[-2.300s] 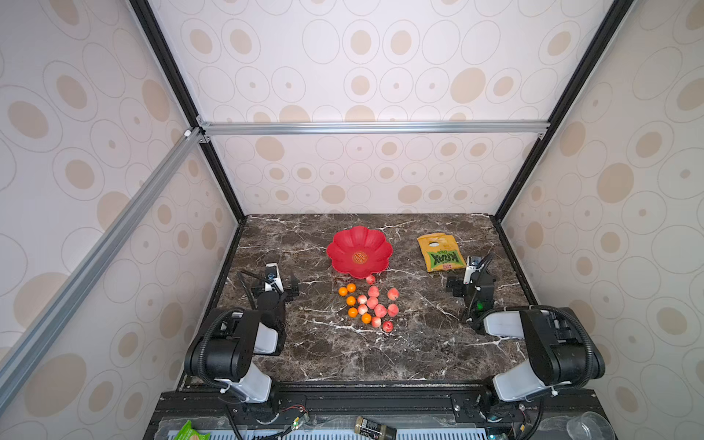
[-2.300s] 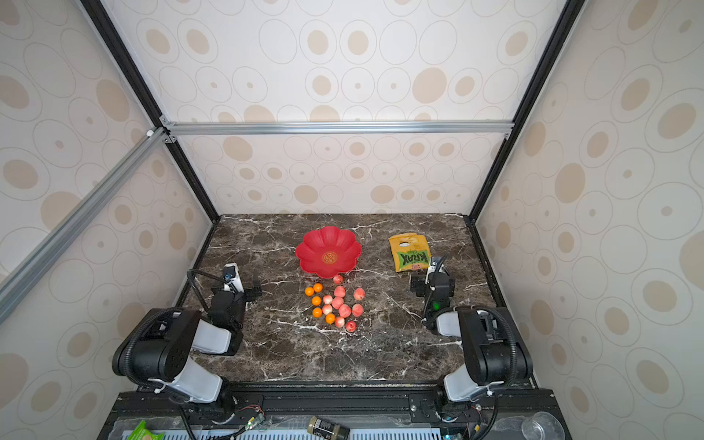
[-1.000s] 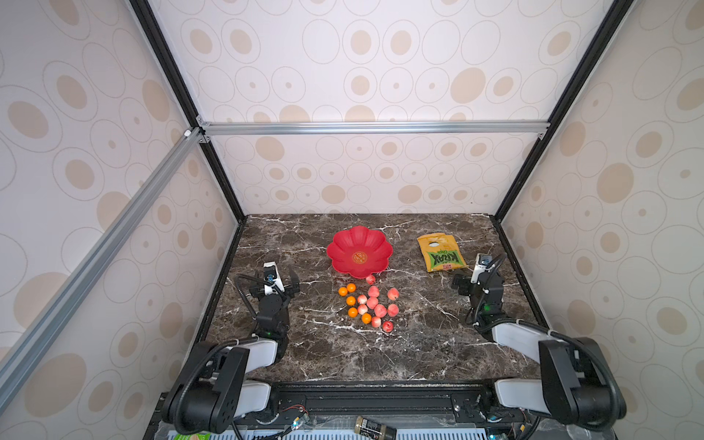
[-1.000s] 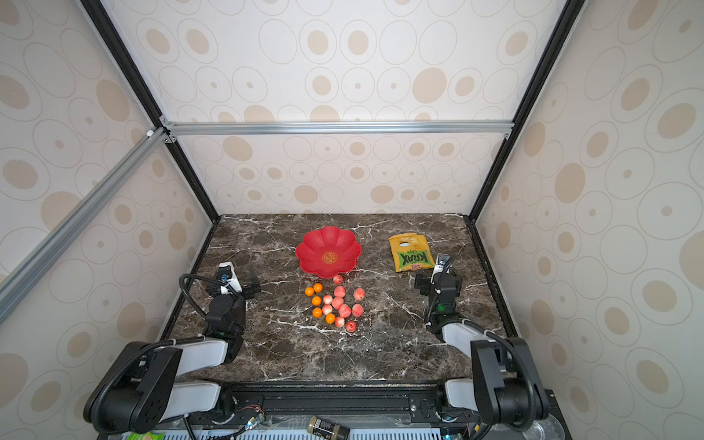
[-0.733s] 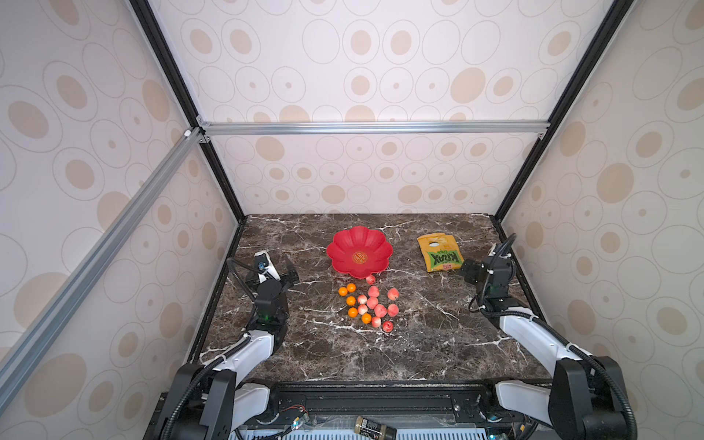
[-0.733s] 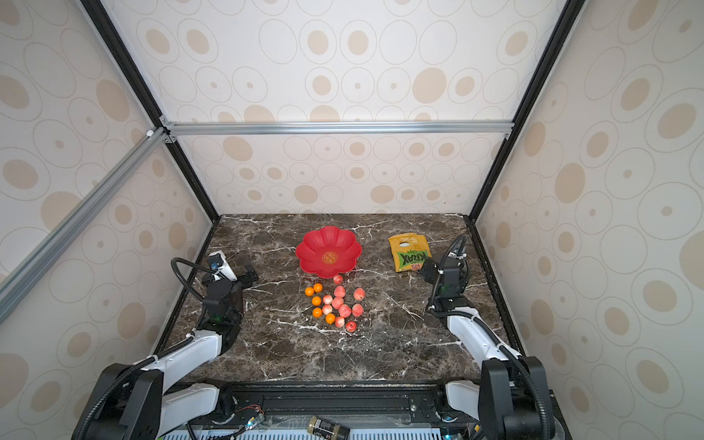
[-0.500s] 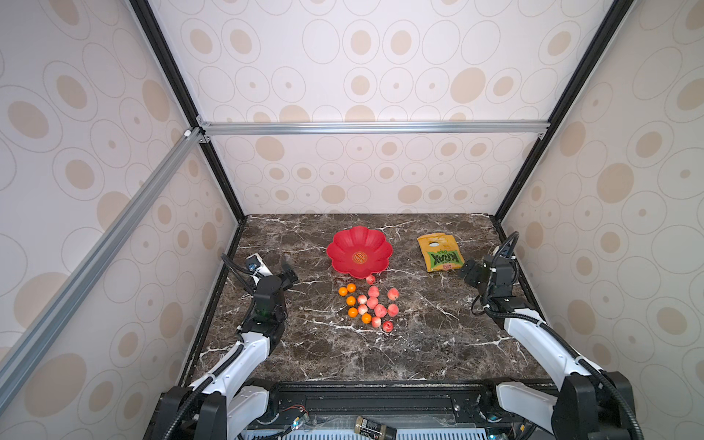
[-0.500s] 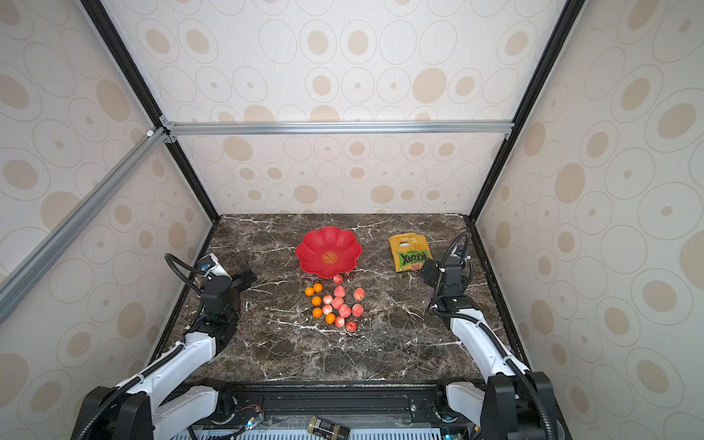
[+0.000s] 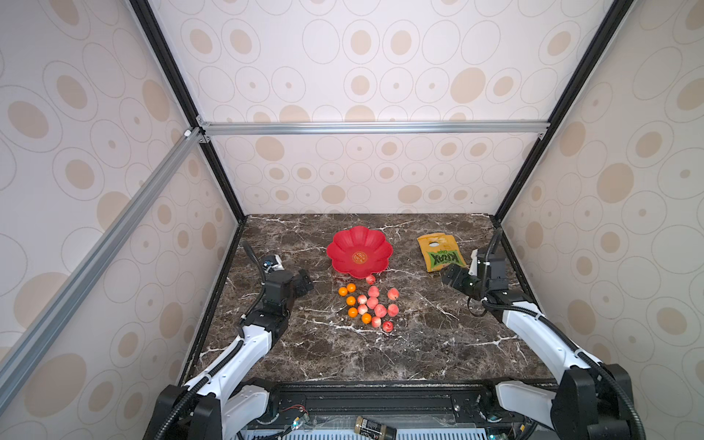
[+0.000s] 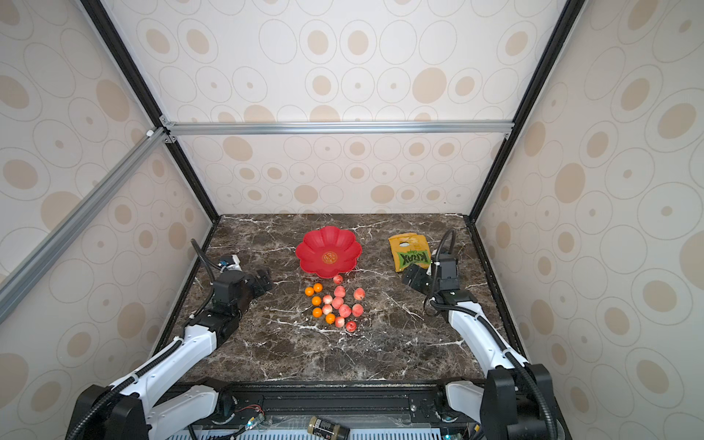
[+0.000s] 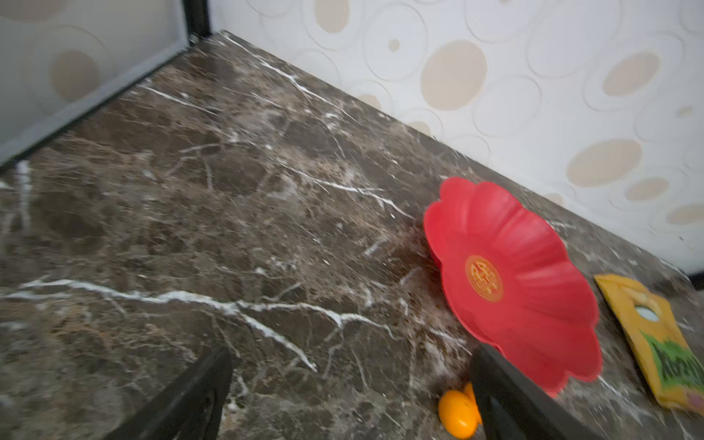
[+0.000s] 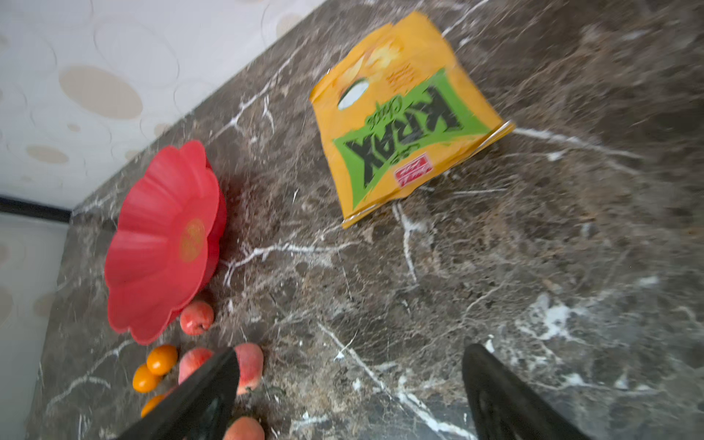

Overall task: Arrange fruit in a fruit bowl
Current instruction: Pick up the fruit from the center of the table.

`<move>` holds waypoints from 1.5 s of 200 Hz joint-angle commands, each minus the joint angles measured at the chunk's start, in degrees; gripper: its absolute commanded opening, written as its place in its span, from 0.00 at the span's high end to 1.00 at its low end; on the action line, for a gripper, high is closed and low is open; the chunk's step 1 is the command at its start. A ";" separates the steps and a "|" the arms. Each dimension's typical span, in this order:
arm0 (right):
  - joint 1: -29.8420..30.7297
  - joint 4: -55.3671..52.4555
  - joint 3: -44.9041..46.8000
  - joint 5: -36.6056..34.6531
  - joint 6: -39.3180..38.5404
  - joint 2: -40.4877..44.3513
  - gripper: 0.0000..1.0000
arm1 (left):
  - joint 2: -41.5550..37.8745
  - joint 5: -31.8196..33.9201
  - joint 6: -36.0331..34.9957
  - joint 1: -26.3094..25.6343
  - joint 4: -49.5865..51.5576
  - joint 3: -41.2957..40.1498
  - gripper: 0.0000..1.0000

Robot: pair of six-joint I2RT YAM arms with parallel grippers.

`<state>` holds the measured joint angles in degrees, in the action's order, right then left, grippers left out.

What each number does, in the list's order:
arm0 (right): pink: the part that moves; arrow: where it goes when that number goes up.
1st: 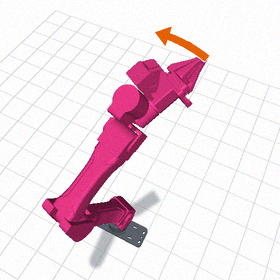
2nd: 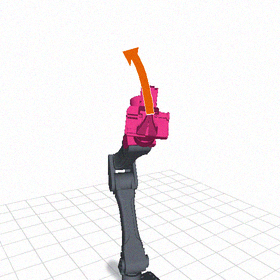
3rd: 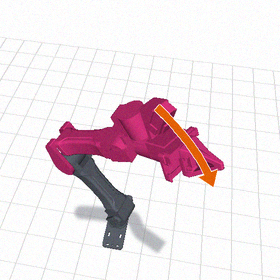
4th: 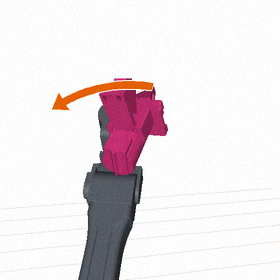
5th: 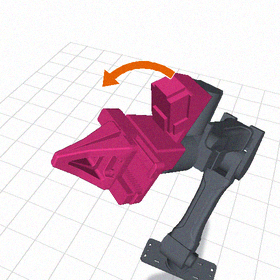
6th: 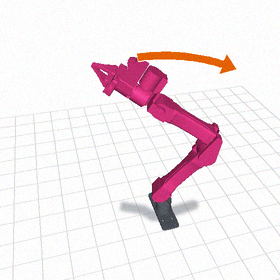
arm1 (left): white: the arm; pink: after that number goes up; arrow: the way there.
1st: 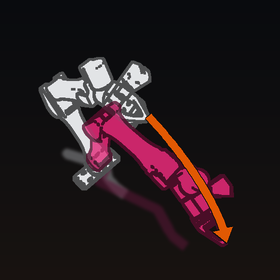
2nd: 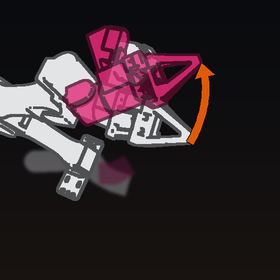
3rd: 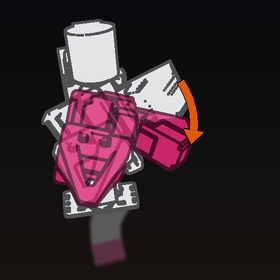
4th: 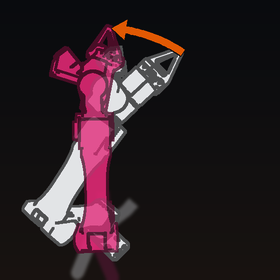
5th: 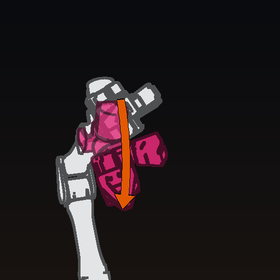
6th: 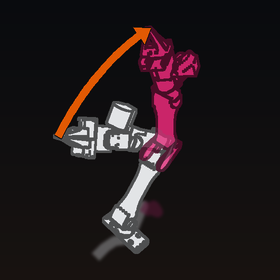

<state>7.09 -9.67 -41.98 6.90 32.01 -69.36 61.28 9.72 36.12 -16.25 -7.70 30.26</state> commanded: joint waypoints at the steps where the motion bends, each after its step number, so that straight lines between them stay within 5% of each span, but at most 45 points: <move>1: 3.97 -3.08 -2.34 4.27 0.16 -3.88 0.11 | 1.81 -5.98 -1.66 -3.42 -0.19 3.46 0.02; 40: 8.60 -5.31 -6.67 8.57 -2.29 -12.33 0.19 | 7.10 -15.34 -2.57 -9.02 -6.95 4.65 0.02; 178: 18.19 -15.95 -12.78 10.31 -9.66 -19.59 0.43 | 18.63 -20.51 -2.94 -24.37 -15.54 8.70 0.02; 300: 35.32 -30.09 -18.62 0.98 1.48 -19.62 0.52 | 8.63 -28.67 -4.56 -25.36 -4.48 0.44 0.02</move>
<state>40.64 -35.38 -57.30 10.17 31.33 -88.09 71.64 -17.21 33.52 -40.99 -16.32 31.38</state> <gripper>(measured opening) 0.484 0.981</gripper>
